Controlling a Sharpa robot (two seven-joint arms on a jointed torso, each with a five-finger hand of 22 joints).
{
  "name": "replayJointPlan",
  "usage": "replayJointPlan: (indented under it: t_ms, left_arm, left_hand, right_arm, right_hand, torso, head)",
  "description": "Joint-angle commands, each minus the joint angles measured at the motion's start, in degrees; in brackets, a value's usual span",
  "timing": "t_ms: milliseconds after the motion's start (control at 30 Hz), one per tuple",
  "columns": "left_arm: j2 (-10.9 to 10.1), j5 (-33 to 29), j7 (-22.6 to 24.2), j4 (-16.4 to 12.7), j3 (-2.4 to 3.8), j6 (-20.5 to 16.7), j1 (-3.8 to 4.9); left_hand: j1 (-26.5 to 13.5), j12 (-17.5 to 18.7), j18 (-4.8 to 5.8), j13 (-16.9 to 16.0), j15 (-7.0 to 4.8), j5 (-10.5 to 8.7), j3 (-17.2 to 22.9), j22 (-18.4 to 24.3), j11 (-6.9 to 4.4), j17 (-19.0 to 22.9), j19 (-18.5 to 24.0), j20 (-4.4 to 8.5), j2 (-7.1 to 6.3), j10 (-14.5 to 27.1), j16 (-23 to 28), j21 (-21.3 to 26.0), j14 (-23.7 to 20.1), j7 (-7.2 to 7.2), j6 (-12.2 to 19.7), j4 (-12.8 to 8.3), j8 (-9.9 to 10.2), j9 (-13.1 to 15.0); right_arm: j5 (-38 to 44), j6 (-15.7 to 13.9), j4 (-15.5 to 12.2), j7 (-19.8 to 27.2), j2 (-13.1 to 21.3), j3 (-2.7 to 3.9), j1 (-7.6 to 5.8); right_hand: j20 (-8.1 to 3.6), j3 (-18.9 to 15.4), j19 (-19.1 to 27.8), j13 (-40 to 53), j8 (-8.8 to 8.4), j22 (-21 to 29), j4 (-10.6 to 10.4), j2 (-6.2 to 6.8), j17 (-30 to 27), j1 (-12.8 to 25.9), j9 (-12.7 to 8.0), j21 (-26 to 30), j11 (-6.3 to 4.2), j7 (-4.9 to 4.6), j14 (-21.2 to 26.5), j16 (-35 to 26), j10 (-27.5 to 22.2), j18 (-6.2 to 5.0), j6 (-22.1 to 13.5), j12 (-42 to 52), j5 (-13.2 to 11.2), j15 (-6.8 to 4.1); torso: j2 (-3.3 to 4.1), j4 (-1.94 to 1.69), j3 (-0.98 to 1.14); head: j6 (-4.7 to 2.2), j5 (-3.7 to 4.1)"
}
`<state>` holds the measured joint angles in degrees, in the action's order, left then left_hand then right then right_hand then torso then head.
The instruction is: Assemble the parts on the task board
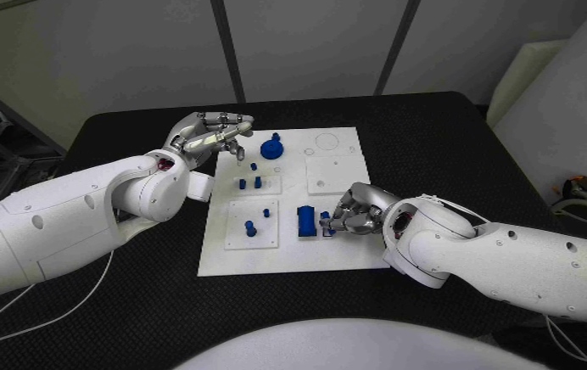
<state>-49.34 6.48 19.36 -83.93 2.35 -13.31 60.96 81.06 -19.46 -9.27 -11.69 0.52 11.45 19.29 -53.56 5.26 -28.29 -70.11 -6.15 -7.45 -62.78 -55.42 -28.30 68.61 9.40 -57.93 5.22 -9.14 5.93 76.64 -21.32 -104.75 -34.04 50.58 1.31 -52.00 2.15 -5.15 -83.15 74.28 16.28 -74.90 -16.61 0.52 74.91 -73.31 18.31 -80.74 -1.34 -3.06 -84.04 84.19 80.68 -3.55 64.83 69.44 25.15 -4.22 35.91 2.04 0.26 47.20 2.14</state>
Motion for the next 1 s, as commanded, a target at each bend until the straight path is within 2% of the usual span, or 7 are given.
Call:
replayJointPlan:
  t_ms: [33,400,600,733,867,1000]
  left_arm:
    - [0.0,-0.1,0.0,-0.1,0.04,0.8,0.09]
    - [0.2,-0.1,-0.1,0.1,0.04,0.9,0.09]
    - [0.2,-0.1,-0.1,0.2,0.04,0.9,0.09]
    - [0.2,-0.1,-0.1,0.2,0.04,0.9,0.09]
    - [0.2,-0.1,0.0,0.3,0.03,0.9,0.08]
    - [0.2,-0.1,0.0,0.3,0.03,0.9,0.08]
  left_hand:
    - [0.2,-0.4,-1.16,-0.1,0.12,0.02,-0.3,0.1,-0.14,0.1,0.3,-0.06,0.6,0.4,-0.1,0.3,-0.4,0.11,0.4,-0.1,-0.2,-0.1]
    - [0.2,-0.4,-1.16,-0.1,0.12,0.02,-0.3,0.1,-0.14,0.1,0.3,-0.06,0.6,0.4,-0.1,0.3,-0.4,0.11,0.4,-0.1,-0.2,-0.1]
    - [0.2,-0.4,-1.16,-0.1,0.12,0.02,-0.3,0.1,-0.14,0.1,0.3,-0.06,0.6,0.4,-0.1,0.3,-0.4,0.11,0.4,-0.1,-0.2,-0.1]
    - [0.2,-0.4,-1.16,-0.1,0.12,0.02,-0.3,0.1,-0.14,0.1,0.3,-0.06,0.6,0.4,-0.1,0.3,-0.4,0.11,0.4,-0.1,-0.2,-0.1]
    - [0.2,-0.4,-1.16,-0.1,0.12,0.02,-0.3,0.1,-0.14,0.1,0.3,-0.06,0.6,0.4,-0.1,0.3,-0.4,0.11,0.4,-0.1,-0.2,-0.1]
    - [0.2,-0.4,-1.16,-0.1,0.12,0.02,-0.3,0.1,-0.14,0.1,0.3,-0.06,0.6,0.4,-0.1,0.3,-0.4,0.11,0.4,-0.1,-0.2,-0.1]
  right_arm:
    - [0.9,0.5,-0.1,0.0,-0.2,0.0,-0.04]
    - [1.1,0.5,-0.2,0.7,-0.2,0.01,-0.04]
    - [1.2,0.2,-0.3,0.9,0.3,0.0,-0.04]
    - [1.5,0.4,-0.3,1.8,0.9,-0.01,-0.04]
    - [1.6,1.1,-0.4,3.4,1.5,-0.01,-0.04]
    - [2.0,1.8,-0.5,4.6,1.6,-0.02,-0.03]
  right_hand:
    - [-0.38,-0.7,0.0,0.0,0.38,-3.5,0.0,-0.05,5.6,1.1,0.2,-0.2,0.24,-0.02,-4.1,0.2,0.1,0.63,-0.4,-0.2,-0.8,-0.46]
    - [-0.34,-3.9,0.0,0.6,1.14,-3.6,0.0,-0.6,5.8,4.6,1.1,-0.2,0.24,0.04,-4.2,0.3,0.4,0.64,-0.6,0.4,-5.6,-0.44]
    - [-0.35,-4.2,0.0,0.7,1.21,-3.6,0.0,-0.72,5.8,4.8,1.2,-0.2,0.24,0.06,-4.2,0.3,0.4,0.63,-0.7,0.3,-6.0,-0.45]
    - [-0.39,-4.3,0.0,0.6,1.39,-3.6,1.0,-0.57,5.8,2.7,1.4,-0.1,0.19,0.09,-4.2,0.3,0.2,0.61,-1.0,0.1,-6.8,-0.5]
    - [-0.43,-4.0,0.2,0.3,1.58,-3.4,3.2,-0.09,5.7,-1.5,1.8,0.1,0.2,-0.03,-4.1,0.2,-0.1,0.56,-1.4,-0.5,-10.4,-0.49]
    - [-0.31,-4.7,0.3,0.1,1.7,-3.3,3.6,0.19,5.8,-2.3,2.0,0.3,0.38,-0.18,-4.1,0.2,-0.3,0.54,-1.6,-0.9,-13.0,-0.35]
  torso:
    - [0.02,-0.02,0.0]
    - [-0.02,-0.04,0.0]
    - [-0.08,-0.01,0.02]
    - [-0.11,-0.04,0.0]
    - [-0.11,0.02,0.02]
    - [-0.03,0.02,0.06]
  head:
    - [0.04,0.01]
    - [0.25,-0.02]
    - [0.23,-0.11]
    - [0.21,-0.04]
    - [0.12,-0.15]
    - [0.07,-0.14]
